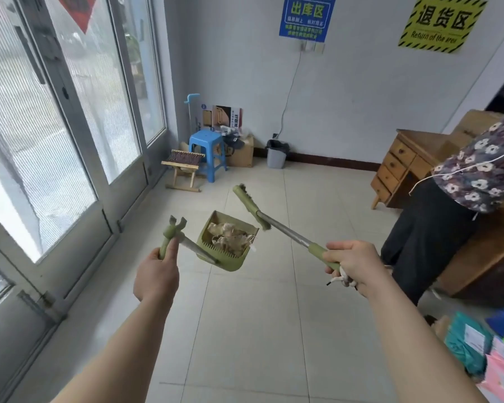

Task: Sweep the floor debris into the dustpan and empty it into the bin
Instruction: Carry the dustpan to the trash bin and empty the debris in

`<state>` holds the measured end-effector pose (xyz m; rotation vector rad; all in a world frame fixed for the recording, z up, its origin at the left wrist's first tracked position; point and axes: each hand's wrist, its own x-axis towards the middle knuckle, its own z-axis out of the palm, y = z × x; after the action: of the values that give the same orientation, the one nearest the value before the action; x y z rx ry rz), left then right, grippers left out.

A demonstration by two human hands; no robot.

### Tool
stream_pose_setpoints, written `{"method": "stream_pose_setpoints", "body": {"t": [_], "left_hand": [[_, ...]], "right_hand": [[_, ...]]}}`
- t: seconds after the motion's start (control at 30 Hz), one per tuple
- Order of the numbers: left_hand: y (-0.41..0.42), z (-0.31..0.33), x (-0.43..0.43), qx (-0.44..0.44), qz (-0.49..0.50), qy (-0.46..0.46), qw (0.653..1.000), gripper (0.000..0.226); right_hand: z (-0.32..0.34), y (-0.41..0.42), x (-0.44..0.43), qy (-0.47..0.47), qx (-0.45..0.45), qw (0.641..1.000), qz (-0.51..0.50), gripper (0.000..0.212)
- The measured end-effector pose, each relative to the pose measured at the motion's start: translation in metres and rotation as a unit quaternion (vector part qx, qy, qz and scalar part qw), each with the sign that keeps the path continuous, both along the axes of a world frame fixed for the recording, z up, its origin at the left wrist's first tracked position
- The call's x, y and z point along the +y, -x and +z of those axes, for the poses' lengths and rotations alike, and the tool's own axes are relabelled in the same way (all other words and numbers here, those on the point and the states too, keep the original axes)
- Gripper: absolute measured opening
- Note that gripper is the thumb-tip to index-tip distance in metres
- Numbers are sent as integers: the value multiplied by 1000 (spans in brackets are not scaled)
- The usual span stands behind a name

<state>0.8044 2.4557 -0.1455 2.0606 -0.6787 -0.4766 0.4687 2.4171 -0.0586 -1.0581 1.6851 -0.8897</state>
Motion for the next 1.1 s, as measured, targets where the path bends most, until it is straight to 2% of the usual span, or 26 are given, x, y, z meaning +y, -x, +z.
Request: {"method": "stream_pose_setpoints", "body": {"t": [0.3, 0.37, 0.5, 0.8, 1.1], "left_hand": [[-30, 17, -151, -22, -41, 17, 999, 60], [-29, 16, -184, -22, -51, 18, 998, 60], [-20, 8, -246, -22, -56, 15, 998, 60], [25, 4, -405, -11, -66, 8, 998, 60], [66, 5, -564, 36, -79, 30, 996, 59]], "right_hand": [[2, -37, -113, -9, 22, 998, -64, 6], [1, -37, -142, -3, 24, 997, -68, 12], [-7, -31, -202, 0, 20, 997, -78, 8], [-18, 14, -365, -14, 15, 996, -89, 15], [-24, 45, -526, -22, 19, 996, -86, 18]]}}
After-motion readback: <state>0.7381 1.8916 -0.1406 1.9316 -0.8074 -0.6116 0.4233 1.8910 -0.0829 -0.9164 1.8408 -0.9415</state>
